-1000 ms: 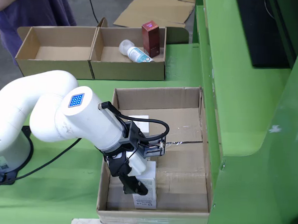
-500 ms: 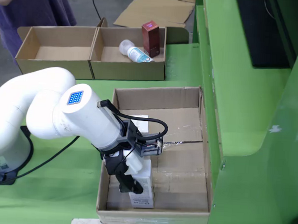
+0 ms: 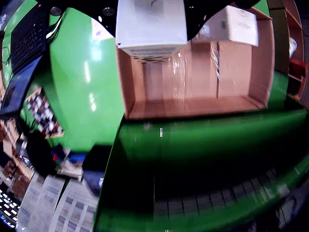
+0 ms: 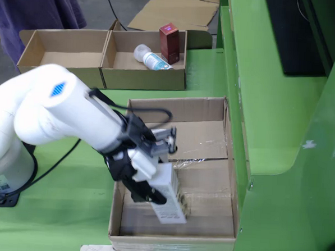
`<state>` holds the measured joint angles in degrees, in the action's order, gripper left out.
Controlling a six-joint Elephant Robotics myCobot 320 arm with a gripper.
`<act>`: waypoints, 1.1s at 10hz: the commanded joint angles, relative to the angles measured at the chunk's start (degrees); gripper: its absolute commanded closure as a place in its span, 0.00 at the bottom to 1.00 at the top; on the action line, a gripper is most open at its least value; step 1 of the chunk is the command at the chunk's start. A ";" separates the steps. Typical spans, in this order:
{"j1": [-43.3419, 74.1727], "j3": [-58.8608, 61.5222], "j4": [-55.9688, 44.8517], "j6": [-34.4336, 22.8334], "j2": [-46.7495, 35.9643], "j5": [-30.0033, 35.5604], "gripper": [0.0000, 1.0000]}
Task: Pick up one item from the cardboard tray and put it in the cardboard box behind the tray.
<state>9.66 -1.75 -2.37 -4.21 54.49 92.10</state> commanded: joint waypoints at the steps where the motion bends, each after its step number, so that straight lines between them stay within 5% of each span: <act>1: -0.30 1.75 6.23 1.55 -7.29 -1.73 1.00; 3: -0.86 1.75 11.01 1.89 -7.59 -4.25 1.00; 4: -2.81 1.75 23.06 1.42 -5.77 -14.71 1.00; 5: -2.81 1.75 23.06 1.42 -5.77 -14.71 1.00; 6: -5.97 1.75 30.65 -1.71 -3.89 -29.88 1.00; 7: -7.50 1.75 31.69 -3.15 -4.58 -36.85 1.00; 8: -8.04 1.75 31.70 -2.42 -7.48 -37.25 1.00; 9: -7.54 1.75 28.91 -0.63 -9.61 -26.35 1.00; 11: -6.88 1.75 22.96 1.20 -11.64 -16.08 1.00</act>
<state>2.46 -1.66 26.71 -5.09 48.25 65.21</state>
